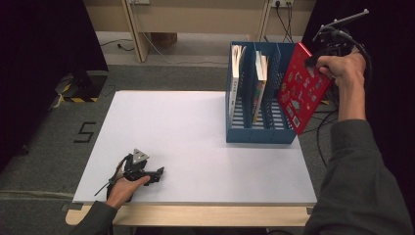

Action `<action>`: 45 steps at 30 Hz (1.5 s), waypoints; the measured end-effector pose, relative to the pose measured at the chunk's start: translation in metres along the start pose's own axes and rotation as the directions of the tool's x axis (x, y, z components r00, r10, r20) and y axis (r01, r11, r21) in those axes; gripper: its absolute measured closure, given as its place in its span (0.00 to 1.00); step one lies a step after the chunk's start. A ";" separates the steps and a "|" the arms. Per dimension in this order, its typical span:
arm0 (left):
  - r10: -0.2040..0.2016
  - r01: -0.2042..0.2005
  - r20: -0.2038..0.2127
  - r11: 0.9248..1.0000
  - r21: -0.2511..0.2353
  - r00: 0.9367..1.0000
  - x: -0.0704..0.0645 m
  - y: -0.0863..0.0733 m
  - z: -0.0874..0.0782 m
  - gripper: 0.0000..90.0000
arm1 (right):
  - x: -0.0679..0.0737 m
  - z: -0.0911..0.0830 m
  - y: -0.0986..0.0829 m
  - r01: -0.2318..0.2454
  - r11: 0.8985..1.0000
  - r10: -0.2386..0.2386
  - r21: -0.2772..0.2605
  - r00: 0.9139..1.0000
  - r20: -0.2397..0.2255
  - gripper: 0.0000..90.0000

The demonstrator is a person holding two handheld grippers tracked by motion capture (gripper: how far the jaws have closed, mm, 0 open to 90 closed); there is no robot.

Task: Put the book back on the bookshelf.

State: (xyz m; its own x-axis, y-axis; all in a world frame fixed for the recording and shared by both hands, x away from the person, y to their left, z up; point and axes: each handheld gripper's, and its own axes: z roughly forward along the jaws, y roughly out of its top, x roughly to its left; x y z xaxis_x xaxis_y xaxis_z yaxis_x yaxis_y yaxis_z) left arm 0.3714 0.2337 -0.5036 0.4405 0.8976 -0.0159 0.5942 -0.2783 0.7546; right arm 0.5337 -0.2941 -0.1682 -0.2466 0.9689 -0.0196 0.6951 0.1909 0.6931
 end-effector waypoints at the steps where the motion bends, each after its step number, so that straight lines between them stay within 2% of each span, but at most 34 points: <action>1: 0.000 0.000 0.002 1.000 0.000 1.000 0.000 0.000 0.000 0.16 | 0.000 0.003 0.001 -0.007 1.000 0.007 0.002 1.000 -0.001 0.87; 8: 0.000 0.000 0.008 1.000 -0.001 1.000 -0.001 -0.001 -0.001 0.16 | -0.005 0.022 0.009 -0.077 0.997 0.077 -0.022 0.997 -0.006 0.87; 15: 0.001 -0.001 0.006 1.000 0.000 1.000 -0.001 -0.002 -0.002 0.16 | -0.007 0.038 0.017 -0.091 0.995 0.091 -0.034 0.996 -0.004 0.87; 22: 0.000 0.000 0.008 1.000 0.000 1.000 -0.001 -0.002 -0.002 0.16 | -0.005 0.049 0.029 -0.087 0.996 0.087 -0.017 0.996 0.007 0.87; 26: 0.001 -0.001 0.011 1.000 0.000 1.000 -0.001 -0.002 -0.002 0.16 | -0.004 0.054 0.033 -0.100 0.994 0.101 -0.035 0.995 0.007 0.87; 31: 0.002 -0.002 0.012 1.000 0.001 1.000 -0.001 -0.002 -0.002 0.16 | -0.003 0.069 0.032 -0.110 0.994 0.110 -0.025 0.994 0.009 0.88; 36: 0.002 -0.002 0.013 1.000 0.002 1.000 -0.001 -0.002 -0.002 0.16 | -0.002 0.083 0.029 -0.117 0.993 0.117 -0.019 0.993 -0.010 0.87; 45: 0.002 -0.002 0.011 1.000 0.002 1.000 -0.001 -0.002 -0.002 0.16 | -0.006 0.104 0.016 -0.124 0.992 0.124 0.001 0.992 -0.026 0.87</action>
State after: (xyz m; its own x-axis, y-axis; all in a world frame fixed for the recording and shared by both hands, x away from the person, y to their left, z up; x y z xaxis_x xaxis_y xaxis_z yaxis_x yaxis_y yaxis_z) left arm 0.3683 0.2341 -0.5038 0.4489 0.8933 -0.0214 0.5947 -0.2808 0.7533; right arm 0.6168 -0.2800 -0.2320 -0.1759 0.9807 0.0853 0.7212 0.0694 0.6892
